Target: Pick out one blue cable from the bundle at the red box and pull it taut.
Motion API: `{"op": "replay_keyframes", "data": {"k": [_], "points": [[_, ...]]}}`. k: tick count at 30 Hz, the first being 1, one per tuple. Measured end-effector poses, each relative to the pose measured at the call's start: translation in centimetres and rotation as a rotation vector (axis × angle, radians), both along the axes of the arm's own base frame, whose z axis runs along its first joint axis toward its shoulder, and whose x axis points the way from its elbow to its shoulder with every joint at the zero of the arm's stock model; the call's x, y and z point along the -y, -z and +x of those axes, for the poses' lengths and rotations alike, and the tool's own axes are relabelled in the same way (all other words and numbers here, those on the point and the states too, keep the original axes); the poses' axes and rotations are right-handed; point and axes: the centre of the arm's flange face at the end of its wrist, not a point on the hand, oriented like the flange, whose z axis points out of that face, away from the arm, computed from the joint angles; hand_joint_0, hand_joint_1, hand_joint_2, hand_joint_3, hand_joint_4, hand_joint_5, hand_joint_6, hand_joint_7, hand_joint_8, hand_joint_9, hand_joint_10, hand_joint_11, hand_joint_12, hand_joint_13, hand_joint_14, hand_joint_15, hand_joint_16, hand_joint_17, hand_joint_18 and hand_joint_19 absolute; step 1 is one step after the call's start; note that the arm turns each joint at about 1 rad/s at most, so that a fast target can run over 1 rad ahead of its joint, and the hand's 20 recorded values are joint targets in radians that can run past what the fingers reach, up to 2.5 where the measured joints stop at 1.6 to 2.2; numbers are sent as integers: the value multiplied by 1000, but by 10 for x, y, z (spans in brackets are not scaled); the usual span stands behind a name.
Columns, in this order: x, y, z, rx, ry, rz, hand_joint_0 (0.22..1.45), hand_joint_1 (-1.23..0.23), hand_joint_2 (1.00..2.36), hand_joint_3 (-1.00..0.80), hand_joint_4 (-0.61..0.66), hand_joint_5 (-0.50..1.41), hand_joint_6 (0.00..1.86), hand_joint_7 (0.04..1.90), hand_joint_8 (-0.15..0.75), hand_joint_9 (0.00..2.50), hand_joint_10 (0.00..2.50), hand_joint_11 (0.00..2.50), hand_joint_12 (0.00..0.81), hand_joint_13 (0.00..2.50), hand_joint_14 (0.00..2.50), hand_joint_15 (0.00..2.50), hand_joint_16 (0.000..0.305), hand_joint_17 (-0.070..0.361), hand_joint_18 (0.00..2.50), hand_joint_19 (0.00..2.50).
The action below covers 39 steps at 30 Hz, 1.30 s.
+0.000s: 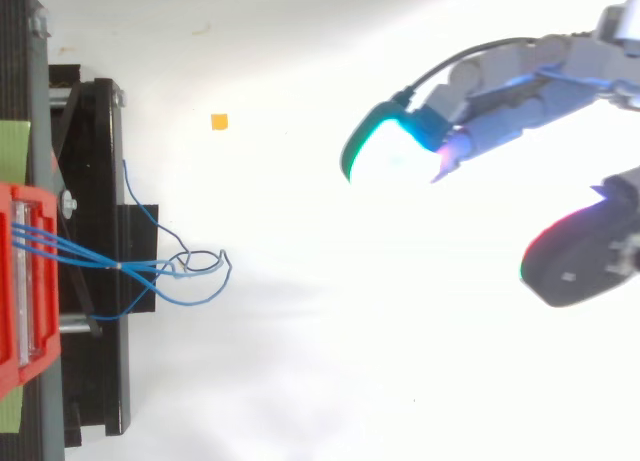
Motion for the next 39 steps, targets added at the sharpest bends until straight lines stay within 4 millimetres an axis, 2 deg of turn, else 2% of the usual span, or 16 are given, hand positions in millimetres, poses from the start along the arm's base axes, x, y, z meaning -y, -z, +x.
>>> {"op": "replay_keyframes", "data": {"k": [6, 14, 22, 32, 35, 39], "points": [[-1, 28, 20, 32, 28, -39, 531, -619, 1001, -488, 180, -210, 502, 653, 221, 629, 8, 226, 328, 386, 9, 222, 47, 105, 180, 416], [0, 61, 42, 61, 64, -102, 517, -590, 1000, -500, 190, -206, 501, 650, 232, 666, 8, 230, 335, 414, 9, 226, 47, 105, 200, 423], [-4, 77, 54, 87, 67, -117, 515, -573, 1000, -500, 195, -202, 501, 647, 237, 687, 8, 225, 336, 438, 9, 228, 47, 105, 221, 428], [-7, 126, 90, 112, 58, -122, 516, -568, 1000, -500, 195, -198, 501, 648, 240, 705, 9, 232, 335, 456, 11, 236, 47, 105, 243, 437], [-9, 136, 98, 118, 46, -120, 517, -567, 1000, -500, 195, -198, 502, 650, 240, 706, 9, 232, 334, 461, 10, 245, 47, 106, 245, 437], [-10, 140, 104, 145, 40, -114, 518, -565, 1000, -500, 196, -197, 501, 648, 239, 710, 9, 229, 335, 463, 10, 245, 47, 106, 248, 445]]}}
